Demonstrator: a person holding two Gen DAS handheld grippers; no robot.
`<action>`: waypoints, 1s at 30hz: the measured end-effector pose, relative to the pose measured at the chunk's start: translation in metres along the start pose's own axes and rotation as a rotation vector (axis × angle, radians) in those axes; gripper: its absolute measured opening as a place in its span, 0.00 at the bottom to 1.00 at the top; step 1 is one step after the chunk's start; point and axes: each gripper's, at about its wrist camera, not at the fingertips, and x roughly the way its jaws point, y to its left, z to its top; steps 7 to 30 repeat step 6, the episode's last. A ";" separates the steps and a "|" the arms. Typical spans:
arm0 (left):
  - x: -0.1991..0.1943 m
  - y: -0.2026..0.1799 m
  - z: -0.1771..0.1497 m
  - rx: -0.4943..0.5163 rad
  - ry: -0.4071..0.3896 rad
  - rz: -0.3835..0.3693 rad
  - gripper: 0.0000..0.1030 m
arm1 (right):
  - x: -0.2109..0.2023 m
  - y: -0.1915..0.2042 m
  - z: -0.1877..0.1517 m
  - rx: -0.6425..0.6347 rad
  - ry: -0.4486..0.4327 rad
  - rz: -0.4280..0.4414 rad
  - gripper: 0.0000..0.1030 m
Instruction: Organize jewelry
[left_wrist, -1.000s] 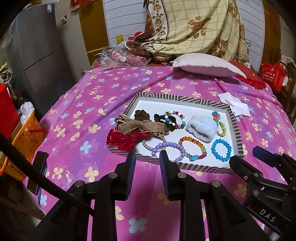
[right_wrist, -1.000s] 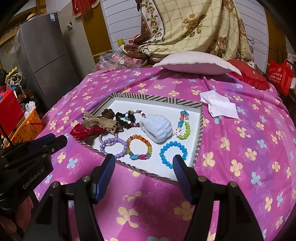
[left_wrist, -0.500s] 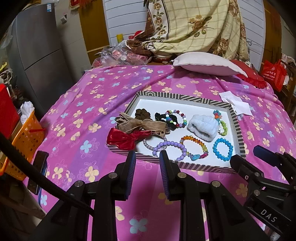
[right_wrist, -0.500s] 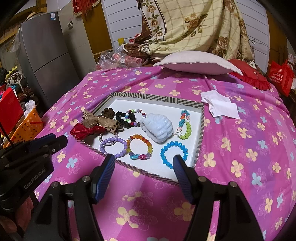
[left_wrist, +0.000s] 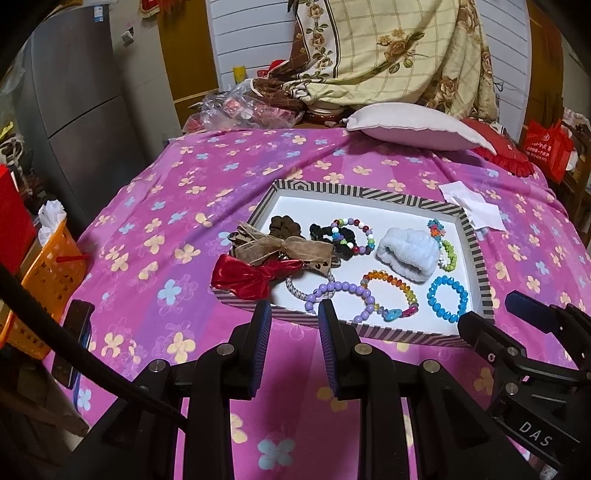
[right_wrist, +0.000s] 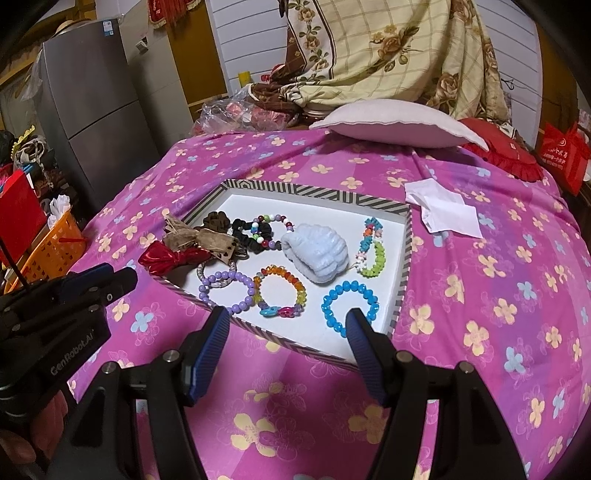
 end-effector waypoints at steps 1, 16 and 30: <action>0.000 0.001 0.000 0.001 -0.005 0.000 0.46 | 0.000 0.000 0.000 0.002 0.000 0.001 0.66; 0.006 0.004 0.002 0.006 0.008 0.009 0.46 | -0.006 -0.020 0.001 0.022 -0.032 -0.005 0.67; 0.006 0.004 0.002 0.006 0.008 0.009 0.46 | -0.006 -0.020 0.001 0.022 -0.032 -0.005 0.67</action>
